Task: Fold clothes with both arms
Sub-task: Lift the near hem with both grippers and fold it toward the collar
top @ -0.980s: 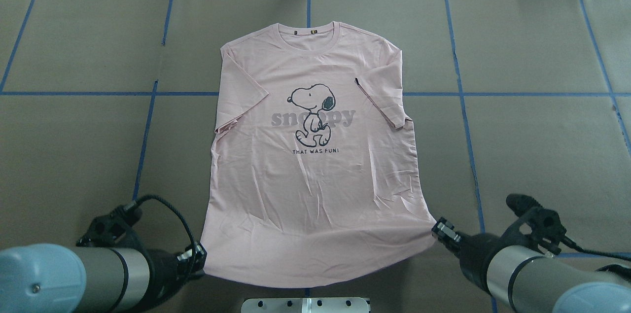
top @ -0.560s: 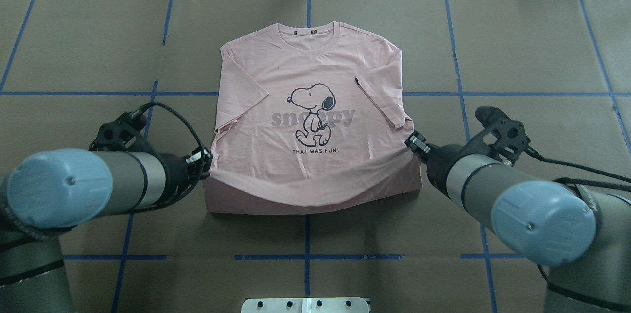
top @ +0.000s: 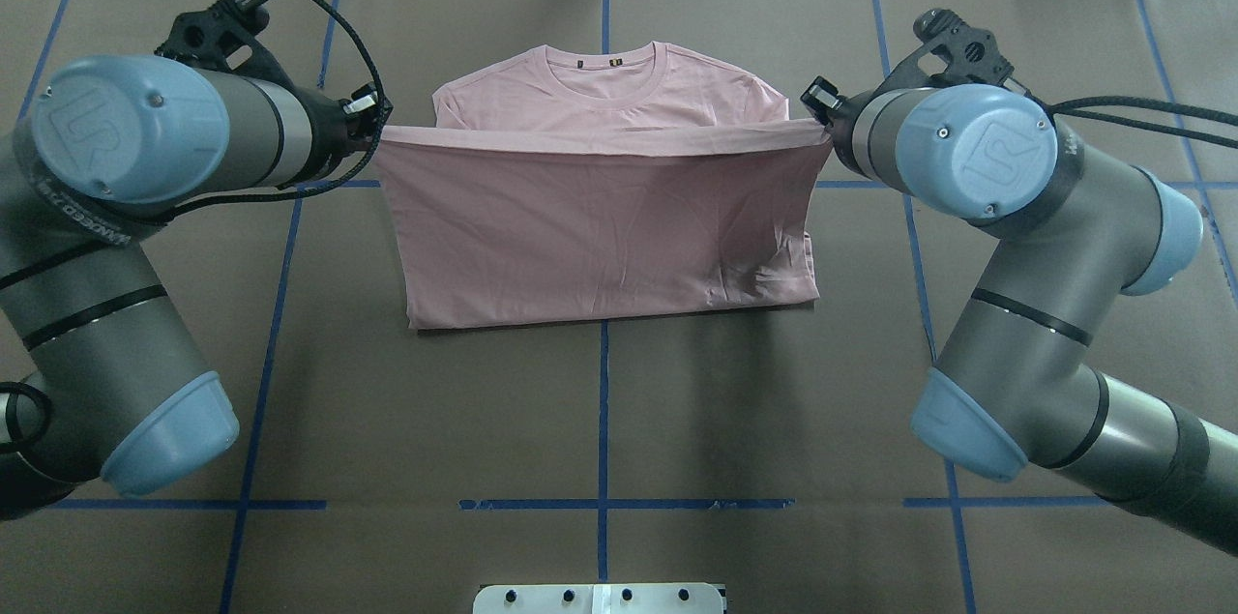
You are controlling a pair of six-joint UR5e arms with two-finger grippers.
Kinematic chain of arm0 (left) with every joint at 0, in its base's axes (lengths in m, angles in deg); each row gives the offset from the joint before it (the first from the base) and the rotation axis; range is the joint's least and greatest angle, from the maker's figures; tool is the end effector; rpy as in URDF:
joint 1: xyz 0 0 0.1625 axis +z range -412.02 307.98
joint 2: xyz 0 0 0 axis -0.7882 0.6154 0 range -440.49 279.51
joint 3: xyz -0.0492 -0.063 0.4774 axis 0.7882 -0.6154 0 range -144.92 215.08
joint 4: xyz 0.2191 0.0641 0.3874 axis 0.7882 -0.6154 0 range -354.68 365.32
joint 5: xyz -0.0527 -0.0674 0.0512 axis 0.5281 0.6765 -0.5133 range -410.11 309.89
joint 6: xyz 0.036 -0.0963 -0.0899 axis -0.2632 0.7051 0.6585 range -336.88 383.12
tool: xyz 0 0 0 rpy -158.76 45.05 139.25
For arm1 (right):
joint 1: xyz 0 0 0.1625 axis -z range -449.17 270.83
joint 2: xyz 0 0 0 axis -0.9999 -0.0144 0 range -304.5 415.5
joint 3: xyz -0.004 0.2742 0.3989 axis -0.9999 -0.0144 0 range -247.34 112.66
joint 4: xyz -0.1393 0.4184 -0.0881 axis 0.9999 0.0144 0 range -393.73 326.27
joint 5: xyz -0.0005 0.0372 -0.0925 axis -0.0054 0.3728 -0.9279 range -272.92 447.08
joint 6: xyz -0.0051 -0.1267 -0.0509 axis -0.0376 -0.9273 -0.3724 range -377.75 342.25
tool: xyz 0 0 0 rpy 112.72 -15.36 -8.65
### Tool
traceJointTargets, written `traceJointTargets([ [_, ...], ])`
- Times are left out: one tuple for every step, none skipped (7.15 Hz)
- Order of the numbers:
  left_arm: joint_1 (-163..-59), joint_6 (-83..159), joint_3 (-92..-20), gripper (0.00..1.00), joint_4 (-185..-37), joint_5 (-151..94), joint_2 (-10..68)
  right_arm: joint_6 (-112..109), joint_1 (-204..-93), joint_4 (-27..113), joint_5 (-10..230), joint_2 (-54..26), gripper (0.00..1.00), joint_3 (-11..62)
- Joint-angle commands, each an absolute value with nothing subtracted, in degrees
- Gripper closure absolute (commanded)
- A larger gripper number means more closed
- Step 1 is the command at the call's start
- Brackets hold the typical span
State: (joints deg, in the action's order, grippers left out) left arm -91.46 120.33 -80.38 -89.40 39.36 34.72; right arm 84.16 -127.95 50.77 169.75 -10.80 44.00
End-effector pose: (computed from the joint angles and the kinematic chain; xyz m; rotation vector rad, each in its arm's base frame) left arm 0.4145 -0.5152 0.2638 0.2838 0.9510 -0.7530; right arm -0.4249 -0.5347 0.3110 0.3324 -0.8588 0.8804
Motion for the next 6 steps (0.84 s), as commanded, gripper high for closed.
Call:
traceJointTargets([
  [-92.54,118.57,-75.01,1.0,-90.47,38.5,39.0,81.21,-131.62,50.73,171.8,-7.28,1.0,37.91],
  [-92.45,118.57,-69.74,1.0,-90.74,37.18,42.35,81.21,-131.8,50.38,171.8,-5.95,1.0,34.04],
  [-92.54,118.48,-65.6,1.0,-94.49,36.12,42.99,81.13,-131.8,50.29,171.89,-4.37,1.0,31.13],
  [-92.45,118.48,-60.6,1.0,-100.88,35.59,43.0,81.12,-131.71,50.29,172.07,-1.05,1.0,25.96],
  [-92.45,118.48,-57.59,1.0,-104.16,35.5,43.17,81.12,-131.63,50.2,172.07,1.77,1.0,21.65],
  [-92.45,118.57,-54.52,1.0,-105.33,35.5,44.91,81.04,-131.54,49.16,172.07,3.02,1.0,18.56],
])
